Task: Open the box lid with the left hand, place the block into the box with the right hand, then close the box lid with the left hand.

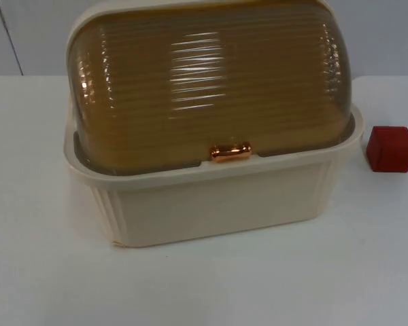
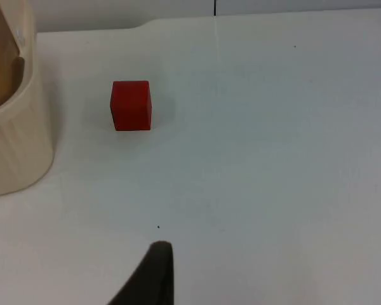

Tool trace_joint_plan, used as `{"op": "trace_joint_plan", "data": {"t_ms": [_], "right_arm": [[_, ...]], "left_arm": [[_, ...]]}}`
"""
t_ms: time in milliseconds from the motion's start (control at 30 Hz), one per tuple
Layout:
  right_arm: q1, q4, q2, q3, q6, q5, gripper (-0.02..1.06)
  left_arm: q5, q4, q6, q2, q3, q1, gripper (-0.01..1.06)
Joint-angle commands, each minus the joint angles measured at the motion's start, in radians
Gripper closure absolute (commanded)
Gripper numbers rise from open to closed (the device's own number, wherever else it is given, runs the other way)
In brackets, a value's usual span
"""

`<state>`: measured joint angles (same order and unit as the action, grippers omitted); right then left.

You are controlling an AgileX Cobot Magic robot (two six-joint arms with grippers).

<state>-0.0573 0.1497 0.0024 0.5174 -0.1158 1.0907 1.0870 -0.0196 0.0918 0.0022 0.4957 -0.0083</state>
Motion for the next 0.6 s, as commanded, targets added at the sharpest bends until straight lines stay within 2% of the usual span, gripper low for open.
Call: {"op": "trace_joint_plan", "data": {"t_ms": [0, 567], "right_arm": [[-0.002, 0.005, -0.002, -0.002, 0.017, -0.012, 0.04], [-0.002, -0.004, -0.002, -0.002, 0.015, -0.012, 0.04]], "left_arm": [[-0.012, 0.008, -0.010, -0.002, -0.001, -0.001, 0.00], [-0.012, 0.005, -0.026, -0.002, -0.001, -0.001, 0.00]]}}
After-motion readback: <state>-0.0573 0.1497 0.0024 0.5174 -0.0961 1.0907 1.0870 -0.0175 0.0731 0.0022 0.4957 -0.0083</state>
